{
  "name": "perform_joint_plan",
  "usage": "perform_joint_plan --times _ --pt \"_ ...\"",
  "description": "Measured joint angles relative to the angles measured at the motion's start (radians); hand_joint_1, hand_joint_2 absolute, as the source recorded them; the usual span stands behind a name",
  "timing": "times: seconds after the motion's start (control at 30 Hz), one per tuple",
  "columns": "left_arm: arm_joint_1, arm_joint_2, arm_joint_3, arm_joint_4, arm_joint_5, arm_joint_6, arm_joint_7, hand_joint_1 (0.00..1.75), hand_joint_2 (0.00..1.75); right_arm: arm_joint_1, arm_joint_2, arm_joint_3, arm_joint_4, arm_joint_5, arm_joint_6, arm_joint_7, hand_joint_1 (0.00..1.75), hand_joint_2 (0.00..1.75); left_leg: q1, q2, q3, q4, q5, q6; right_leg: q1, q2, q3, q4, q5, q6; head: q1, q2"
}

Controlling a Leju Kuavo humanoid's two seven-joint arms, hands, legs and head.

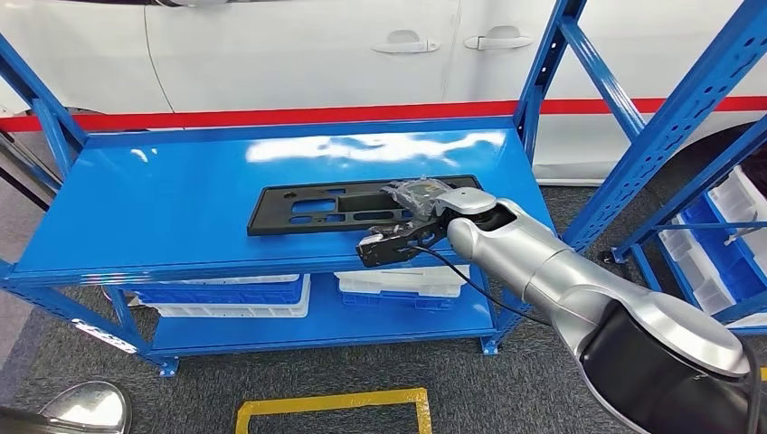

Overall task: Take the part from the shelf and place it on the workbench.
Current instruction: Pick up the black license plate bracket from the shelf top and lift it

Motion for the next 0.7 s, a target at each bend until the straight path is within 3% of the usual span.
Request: perform_joint_plan --times 0.07,0.13,0.17,0.2,0.23,0.3,0.37,0.43,0.57,0.7 --pt "0.0 -0.001 0.0 0.0 0.0 0.001 0.0 0.0 0.0 -0.001 -0.001 0.0 0.001 0.0 -0.001 0.0 0.0 0.0 0.005 0.004 0.008 -0.023 0.014 0.013 0.001 0.0 -0.02 0.049 -0.037 0.005 0.0 0.0" --pt "0.0 -0.001 0.0 0.0 0.0 0.001 0.0 0.0 0.0 0.003 -0.001 0.0 0.002 0.0 -0.002 0.0 0.0 0.0 0.004 0.006 0.008 -0.027 0.017 0.017 -0.001 0.0 -0.074 0.169 -0.099 0.008 0.001 0.0" --pt "0.0 -0.001 0.0 0.0 0.0 0.001 0.0 0.0 0.0 0.007 -0.002 0.001 0.003 0.0 -0.002 0.0 0.0 0.0 0.004 0.006 0.008 -0.027 0.017 0.017 -0.003 0.0 -0.1 0.224 -0.118 0.01 0.001 0.0" --pt "0.0 -0.001 0.0 0.0 0.0 0.001 0.0 0.0 0.0 0.011 -0.002 0.002 0.004 0.0 -0.002 0.0 0.0 0.0 0.004 0.005 0.008 -0.026 0.016 0.016 -0.006 -0.001 -0.113 0.252 -0.12 0.012 0.0 0.0" --pt "0.0 -0.001 0.0 0.0 0.0 0.001 0.0 0.0 0.0 0.013 -0.002 0.003 0.005 0.0 -0.002 0.0 0.0 0.0 0.005 0.004 0.008 -0.024 0.015 0.014 -0.009 -0.001 -0.108 0.242 -0.102 0.015 0.0 0.0" --pt "0.0 -0.002 0.0 0.0 0.0 0.001 0.001 0.0 0.0 0.013 -0.002 0.003 0.007 0.0 -0.002 0.0 0.0 0.0 0.008 0.002 0.008 -0.014 0.008 0.005 -0.016 -0.002 -0.052 0.124 -0.037 0.017 0.0 0.0" --pt "0.0 -0.002 0.0 0.0 -0.001 0.001 0.001 0.0 0.0 0.011 -0.001 0.003 0.008 0.0 -0.002 0.0 0.0 0.0 0.006 0.0 0.005 -0.003 0.0 -0.009 -0.014 -0.001 -0.004 0.024 -0.005 0.013 0.0 0.0" --pt "0.0 -0.002 0.0 0.0 -0.002 0.001 0.002 0.0 0.0 0.011 -0.001 0.003 0.008 0.0 -0.002 0.0 0.0 0.0 0.003 -0.002 0.002 0.001 -0.003 -0.015 -0.009 0.002 0.002 0.005 -0.006 0.004 0.0 0.0" --pt "0.0 -0.002 0.0 0.0 -0.003 0.004 0.0 0.0 0.0 0.011 0.0 0.003 0.011 -0.001 -0.002 0.001 0.0 0.0 0.004 0.0 0.006 -0.005 -0.001 0.001 -0.011 0.009 0.001 0.003 -0.005 -0.002 -0.001 0.0" --pt "0.0 -0.002 0.0 0.0 -0.003 0.003 -0.004 0.0 0.0 0.011 0.0 0.003 0.011 -0.001 -0.002 0.0 0.0 0.0 0.006 0.001 0.01 -0.012 0.002 -0.003 -0.008 0.009 0.001 0.005 -0.008 -0.009 -0.001 0.0"
